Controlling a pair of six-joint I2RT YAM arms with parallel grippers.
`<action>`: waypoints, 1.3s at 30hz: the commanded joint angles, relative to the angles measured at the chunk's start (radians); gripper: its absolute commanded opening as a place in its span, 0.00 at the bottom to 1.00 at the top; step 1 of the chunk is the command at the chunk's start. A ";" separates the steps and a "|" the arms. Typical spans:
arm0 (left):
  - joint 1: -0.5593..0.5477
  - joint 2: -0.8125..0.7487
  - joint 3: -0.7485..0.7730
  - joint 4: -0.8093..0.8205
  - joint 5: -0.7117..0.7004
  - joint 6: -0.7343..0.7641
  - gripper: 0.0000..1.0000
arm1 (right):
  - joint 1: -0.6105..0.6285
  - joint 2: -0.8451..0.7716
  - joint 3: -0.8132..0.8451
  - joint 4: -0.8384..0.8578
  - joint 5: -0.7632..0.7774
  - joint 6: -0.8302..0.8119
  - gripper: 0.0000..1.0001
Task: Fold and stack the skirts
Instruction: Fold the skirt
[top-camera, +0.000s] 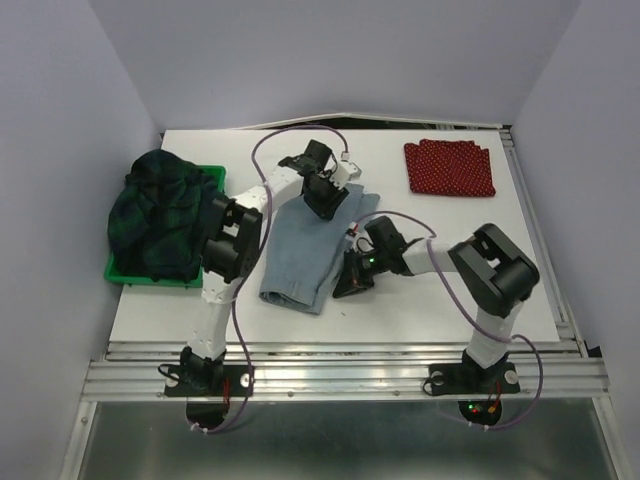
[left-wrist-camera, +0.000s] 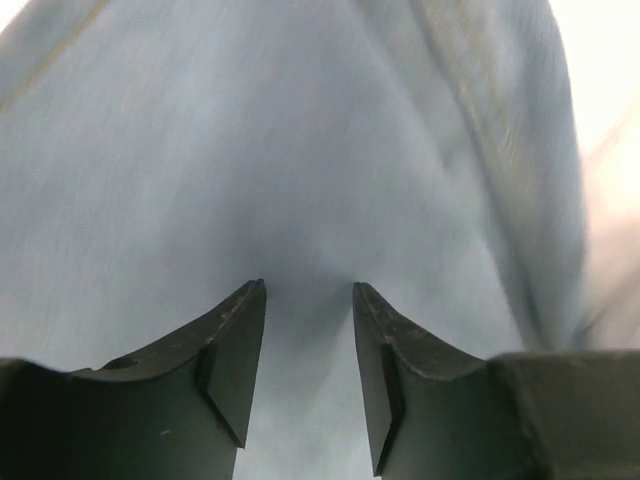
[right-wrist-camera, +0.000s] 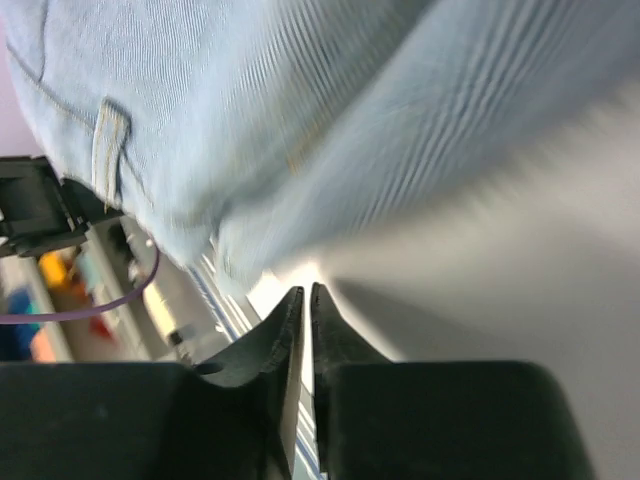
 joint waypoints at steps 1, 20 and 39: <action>0.089 -0.277 -0.112 0.120 0.033 -0.086 0.54 | -0.099 -0.256 -0.094 -0.072 0.147 -0.074 0.16; -0.161 -0.302 -0.181 0.257 -0.309 -0.412 0.48 | -0.390 0.027 0.318 0.001 0.342 0.093 0.11; -0.205 -0.101 -0.071 0.243 -0.434 -0.363 0.47 | -0.390 0.087 0.290 0.208 0.323 0.188 0.10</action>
